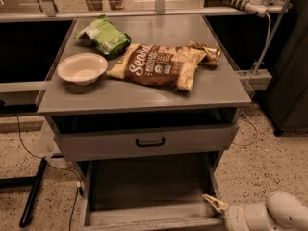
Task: Open middle drawer
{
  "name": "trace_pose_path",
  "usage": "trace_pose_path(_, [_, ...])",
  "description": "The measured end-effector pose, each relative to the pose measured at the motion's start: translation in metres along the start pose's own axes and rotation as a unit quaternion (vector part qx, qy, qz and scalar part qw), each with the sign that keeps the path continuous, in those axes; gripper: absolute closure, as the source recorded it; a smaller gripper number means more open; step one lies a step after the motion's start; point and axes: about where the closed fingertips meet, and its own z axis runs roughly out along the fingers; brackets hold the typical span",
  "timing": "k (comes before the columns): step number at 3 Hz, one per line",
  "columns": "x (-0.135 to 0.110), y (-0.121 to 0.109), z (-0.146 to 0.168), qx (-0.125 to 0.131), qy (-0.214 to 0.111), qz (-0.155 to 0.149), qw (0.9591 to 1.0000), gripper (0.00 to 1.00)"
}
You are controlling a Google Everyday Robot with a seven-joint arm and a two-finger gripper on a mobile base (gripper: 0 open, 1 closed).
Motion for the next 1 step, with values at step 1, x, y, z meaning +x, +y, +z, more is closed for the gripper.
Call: trace_pose_path(1, [0.0, 0.0, 0.0, 0.0, 0.0, 0.0, 1.0, 0.0])
